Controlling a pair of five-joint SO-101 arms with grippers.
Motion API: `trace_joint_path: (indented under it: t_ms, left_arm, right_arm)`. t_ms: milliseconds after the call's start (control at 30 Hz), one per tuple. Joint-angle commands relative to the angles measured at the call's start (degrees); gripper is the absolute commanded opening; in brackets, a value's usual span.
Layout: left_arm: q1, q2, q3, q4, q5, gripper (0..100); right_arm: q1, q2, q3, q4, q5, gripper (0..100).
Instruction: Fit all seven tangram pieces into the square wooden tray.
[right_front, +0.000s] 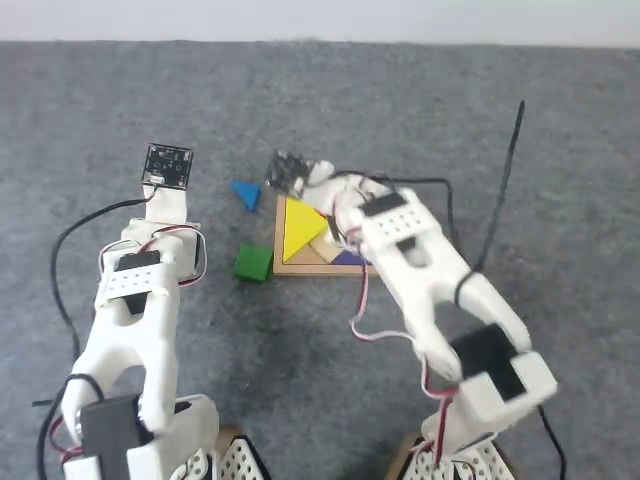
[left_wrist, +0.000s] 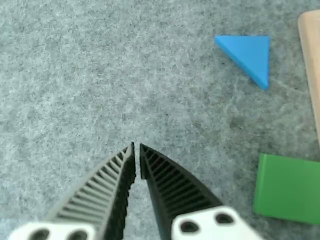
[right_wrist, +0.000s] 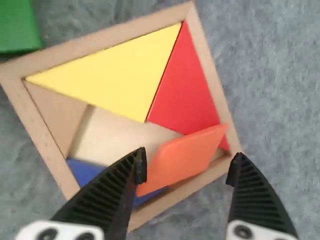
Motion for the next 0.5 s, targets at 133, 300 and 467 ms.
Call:
trace_joint_path:
  t_ms: [133,300,467]
  left_arm:
    - [0.2,-0.3,-3.3,0.4,-0.4,1]
    - [0.2,-0.3,-3.2,0.4,-0.4,1]
    - [0.2,-0.3,-3.2,0.4,-0.4,1]
  right_arm:
    - [-0.6,-6.9,6.8,-5.7,2.0,26.0]
    - [-0.3,-0.3,5.7,-10.2,2.0,26.0]
    - [-0.1,3.3,4.8,-13.8,2.2,26.2]
